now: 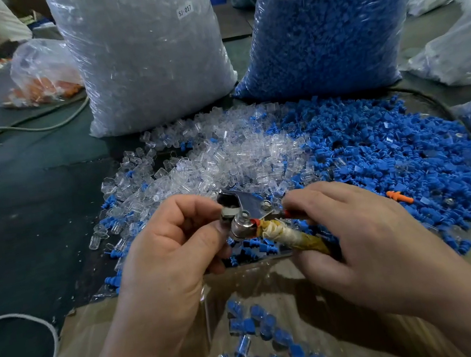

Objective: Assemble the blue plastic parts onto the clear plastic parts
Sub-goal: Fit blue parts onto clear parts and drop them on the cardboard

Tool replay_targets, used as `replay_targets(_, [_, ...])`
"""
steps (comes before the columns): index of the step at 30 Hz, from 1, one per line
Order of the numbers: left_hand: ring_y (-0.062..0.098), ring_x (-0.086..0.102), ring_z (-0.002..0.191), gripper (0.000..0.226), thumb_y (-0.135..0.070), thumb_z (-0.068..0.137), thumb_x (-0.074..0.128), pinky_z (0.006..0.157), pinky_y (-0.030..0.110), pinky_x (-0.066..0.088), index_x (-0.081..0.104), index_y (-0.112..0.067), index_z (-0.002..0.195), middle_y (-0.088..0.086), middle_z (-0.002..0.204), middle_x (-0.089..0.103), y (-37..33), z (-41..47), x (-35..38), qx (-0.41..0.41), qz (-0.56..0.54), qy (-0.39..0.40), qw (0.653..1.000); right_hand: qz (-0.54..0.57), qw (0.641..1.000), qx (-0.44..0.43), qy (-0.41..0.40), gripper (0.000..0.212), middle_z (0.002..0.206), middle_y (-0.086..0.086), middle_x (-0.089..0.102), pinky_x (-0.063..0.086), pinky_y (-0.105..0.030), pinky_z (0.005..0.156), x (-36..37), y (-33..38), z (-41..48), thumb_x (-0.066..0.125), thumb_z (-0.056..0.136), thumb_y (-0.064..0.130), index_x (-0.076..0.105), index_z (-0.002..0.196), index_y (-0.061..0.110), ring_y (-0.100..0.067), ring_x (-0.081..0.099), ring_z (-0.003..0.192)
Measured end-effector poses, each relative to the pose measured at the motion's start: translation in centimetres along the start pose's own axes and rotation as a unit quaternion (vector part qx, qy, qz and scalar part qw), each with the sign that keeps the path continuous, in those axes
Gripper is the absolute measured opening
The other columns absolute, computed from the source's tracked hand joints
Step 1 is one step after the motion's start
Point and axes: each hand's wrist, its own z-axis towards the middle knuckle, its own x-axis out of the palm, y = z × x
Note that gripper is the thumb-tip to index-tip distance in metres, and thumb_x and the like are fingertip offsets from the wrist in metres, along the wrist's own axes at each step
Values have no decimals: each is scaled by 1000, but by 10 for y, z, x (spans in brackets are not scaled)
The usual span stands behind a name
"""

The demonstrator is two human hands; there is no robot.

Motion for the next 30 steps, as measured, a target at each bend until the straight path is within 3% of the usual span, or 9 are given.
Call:
replay_targets(3, [13, 66, 67, 13, -20, 76, 70, 55, 25, 56, 74, -27, 87, 4, 78, 71, -1, 1, 1, 5, 16, 10, 1000, -16, 1000, -6, 2, 42, 100, 20, 57, 37, -20, 72, -1, 0, 2, 44, 78, 56, 54, 114, 36, -6, 52, 87])
replay_targets(6, [18, 67, 71, 16, -24, 73, 70, 70, 46, 59, 74, -28, 87, 5, 81, 72, -1, 1, 1, -5, 12, 22, 1000, -22, 1000, -4, 5, 38, 91, 21, 57, 31, -10, 69, -2, -1, 4, 43, 77, 59, 56, 106, 38, -5, 52, 80])
replay_targets(8, [18, 68, 72, 15, -24, 73, 71, 73, 50, 58, 74, -28, 88, 6, 82, 72, -1, 1, 1, -6, 14, 22, 1000, -24, 1000, 1, 9, 40, 89, 20, 57, 33, -13, 67, -3, -1, 4, 39, 75, 61, 56, 103, 38, -6, 52, 78])
replay_targets(13, [15, 66, 68, 33, -46, 60, 74, 62, 34, 56, 74, -29, 89, 3, 78, 71, -5, 0, -1, 10, 14, 19, 1000, -8, 1000, 3, -23, 36, 81, 17, 56, 42, -28, 61, -5, 2, 4, 42, 72, 58, 57, 94, 34, -8, 50, 70])
replay_targets(17, [12, 64, 64, 18, -33, 71, 74, 57, 27, 54, 73, -29, 88, 0, 73, 69, -6, 0, 1, 24, 18, 20, 999, 12, 1000, 9, -6, 38, 93, 22, 55, 45, -27, 73, -3, 0, 2, 42, 74, 60, 54, 104, 40, -3, 52, 85])
replay_targets(21, [10, 65, 63, 17, -30, 70, 69, 54, 24, 54, 72, -29, 86, -1, 71, 68, -7, 0, 3, 20, 17, 25, 999, 13, 1000, 6, 9, 42, 104, 26, 53, 46, -27, 83, -3, -4, 1, 44, 78, 60, 50, 115, 43, 0, 50, 96])
replay_targets(26, [10, 65, 62, 14, -28, 70, 68, 54, 22, 53, 72, -31, 83, -1, 71, 68, -8, -1, 3, 28, 18, 28, 999, 10, 1000, -2, 23, 48, 108, 28, 49, 44, -26, 87, -4, -6, -1, 42, 77, 62, 46, 122, 43, 2, 46, 101])
replay_targets(30, [14, 66, 64, 16, -29, 69, 68, 54, 22, 54, 72, -31, 85, 3, 74, 69, -9, -2, 2, 35, 21, 27, 999, 6, 1000, 0, 15, 50, 103, 23, 57, 48, -31, 84, -6, -4, -1, 42, 76, 61, 53, 120, 40, -3, 52, 95])
